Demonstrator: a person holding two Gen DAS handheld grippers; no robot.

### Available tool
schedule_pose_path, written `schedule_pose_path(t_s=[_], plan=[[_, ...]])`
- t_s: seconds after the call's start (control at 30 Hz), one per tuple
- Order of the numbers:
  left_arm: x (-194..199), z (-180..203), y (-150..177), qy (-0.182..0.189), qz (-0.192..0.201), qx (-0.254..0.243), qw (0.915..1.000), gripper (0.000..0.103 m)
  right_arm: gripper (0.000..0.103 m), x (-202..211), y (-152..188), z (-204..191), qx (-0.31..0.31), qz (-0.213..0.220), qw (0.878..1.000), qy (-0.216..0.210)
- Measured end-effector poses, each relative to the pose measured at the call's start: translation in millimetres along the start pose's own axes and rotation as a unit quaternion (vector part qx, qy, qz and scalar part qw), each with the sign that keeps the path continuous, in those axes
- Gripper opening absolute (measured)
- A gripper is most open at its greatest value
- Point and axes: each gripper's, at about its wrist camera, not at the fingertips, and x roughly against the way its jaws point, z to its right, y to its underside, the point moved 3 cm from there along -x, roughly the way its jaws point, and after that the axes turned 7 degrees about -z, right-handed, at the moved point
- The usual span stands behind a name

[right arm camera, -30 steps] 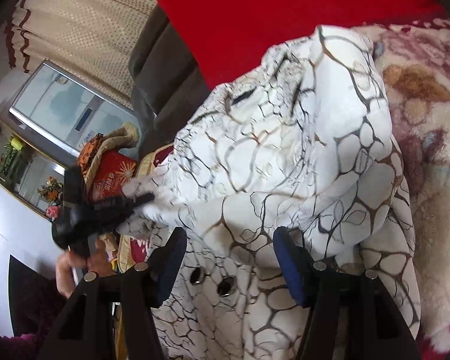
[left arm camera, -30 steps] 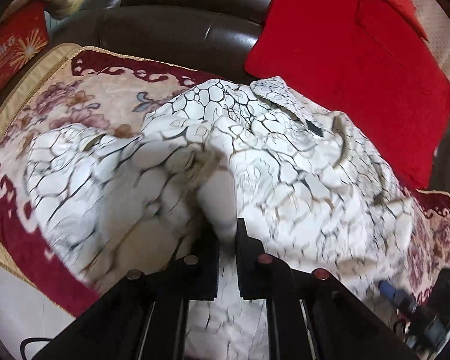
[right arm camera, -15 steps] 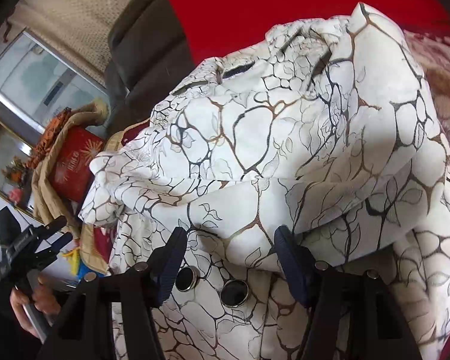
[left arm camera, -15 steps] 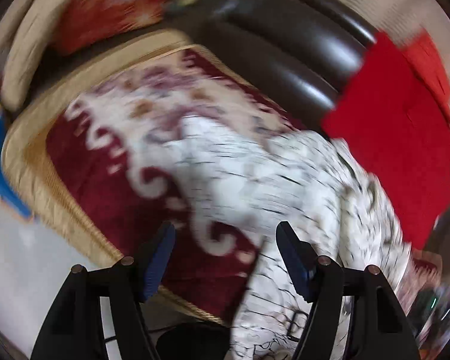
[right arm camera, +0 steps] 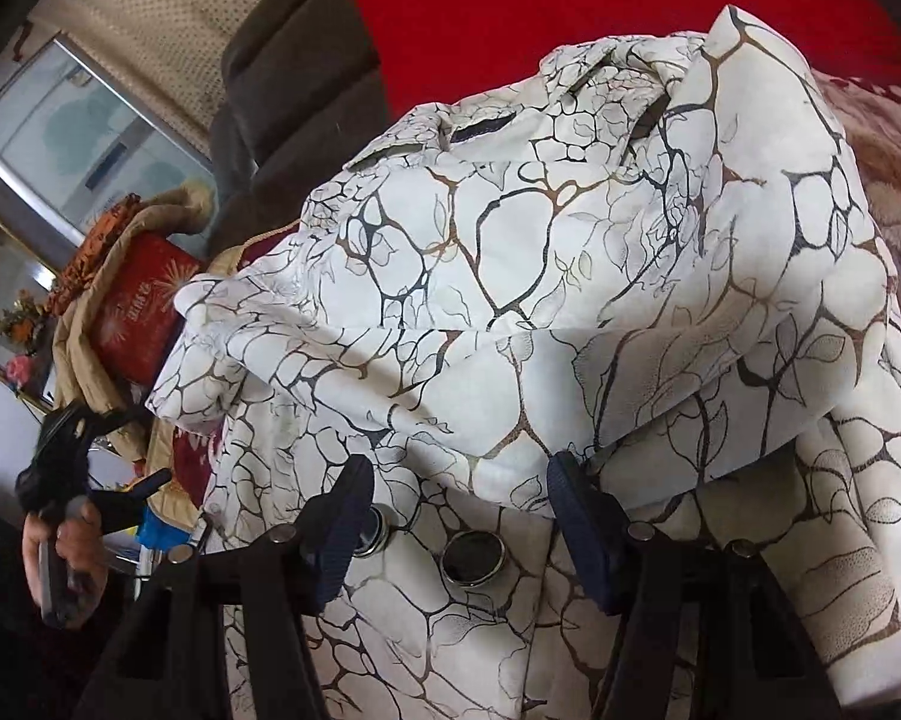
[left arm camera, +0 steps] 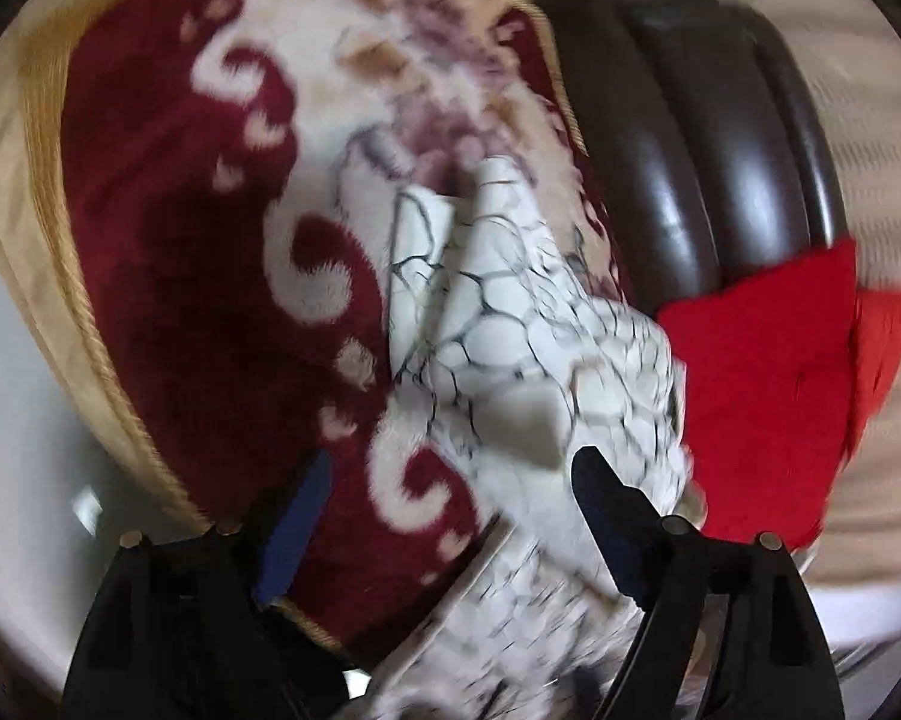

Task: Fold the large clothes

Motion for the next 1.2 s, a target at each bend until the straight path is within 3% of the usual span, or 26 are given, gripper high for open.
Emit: schedule_pose_path(t_s=[0.1, 0.2, 0.23, 0.27, 0.3, 0.37, 0.47, 0.63, 0.77, 0.83, 0.87, 0.9, 0.93, 1.0, 1.03, 1.1, 1.2], plan=[[-6.5, 3.4, -12.5, 0.034, 0.018, 0.021, 0.999, 0.083, 0.065, -0.9, -2.2, 1.5, -0.004, -0.001, 1.0, -0.004], [-10.6, 18.1, -23.9, 0.04, 0.038, -0.003, 0.9984, 0.076, 0.065, -1.5, -1.9, 0.9, -0.005, 0.0, 1.0, -0.003], [-12.1, 24.0, -25.9, 0.039, 0.043, -0.015, 0.9982, 0.066, 0.065, -1.8, -1.5, 0.4, -0.004, 0.0, 1.0, -0.002], [-15.1, 31.7, -27.7, 0.036, 0.043, -0.034, 0.9979, 0.036, 0.065, -1.8, -0.8, -0.2, -0.002, 0.001, 1.0, 0.0], [-18.5, 37.2, -29.4, 0.029, 0.036, -0.047, 0.9978, 0.017, 0.065, -1.7, -0.4, -0.2, -0.001, 0.002, 1.0, 0.0], [-20.6, 49.9, -29.1, 0.016, 0.026, -0.078, 0.9965, 0.008, 0.065, -1.3, 0.0, -0.1, 0.0, 0.004, 1.0, -0.002], [-3.7, 74.6, -25.9, 0.008, 0.04, -0.125, 0.9913, 0.005, 0.065, -0.1, -0.1, 1.5, -0.004, 0.005, 1.0, -0.01], [50.8, 143.1, -8.5, 0.04, 0.083, -0.225, 0.9701, 0.003, 0.064, 1.6, -0.7, 2.8, -0.009, 0.005, 1.0, -0.018], [80.9, 227.0, 41.1, 0.037, 0.105, -0.352, 0.9294, 0.003, 0.064, 9.0, -2.4, 2.7, -0.02, 0.019, 0.999, -0.034], [81.6, 253.5, 56.2, 0.019, 0.098, -0.38, 0.9197, 0.003, 0.064, 14.2, -3.7, 3.4, -0.03, 0.026, 0.998, -0.048], [80.3, 256.4, 57.5, 0.02, 0.094, -0.378, 0.9208, 0.003, 0.064, 17.3, -4.4, 4.0, -0.031, 0.027, 0.998, -0.052], [77.5, 255.5, 56.1, 0.018, 0.089, -0.373, 0.9234, 0.013, 0.064, 19.8, -4.5, 4.1, -0.031, 0.026, 0.998, -0.054], [73.7, 248.2, 52.3, 0.004, 0.084, -0.363, 0.9282, 0.046, 0.064, 22.6, -4.4, 4.6, -0.031, 0.025, 0.998, -0.056], [66.9, 218.3, 40.3, -0.034, 0.084, -0.323, 0.942, 0.093, 0.067, 29.0, -4.1, 5.1, -0.029, 0.026, 0.997, -0.064], [65.2, 191.7, 28.6, -0.051, 0.102, -0.284, 0.9519, 0.094, 0.072, 32.5, -3.5, 5.1, -0.027, 0.028, 0.997, -0.069], [62.6, 151.9, 11.3, -0.066, 0.111, -0.236, 0.9631, 0.094, 0.073, 36.9, -2.4, 3.7, -0.024, 0.034, 0.996, -0.079], [45.2, 82.2, -16.7, -0.095, 0.079, -0.132, 0.9836, 0.094, 0.074, 37.1, -3.0, 1.0, -0.023, 0.037, 0.995, -0.087]])
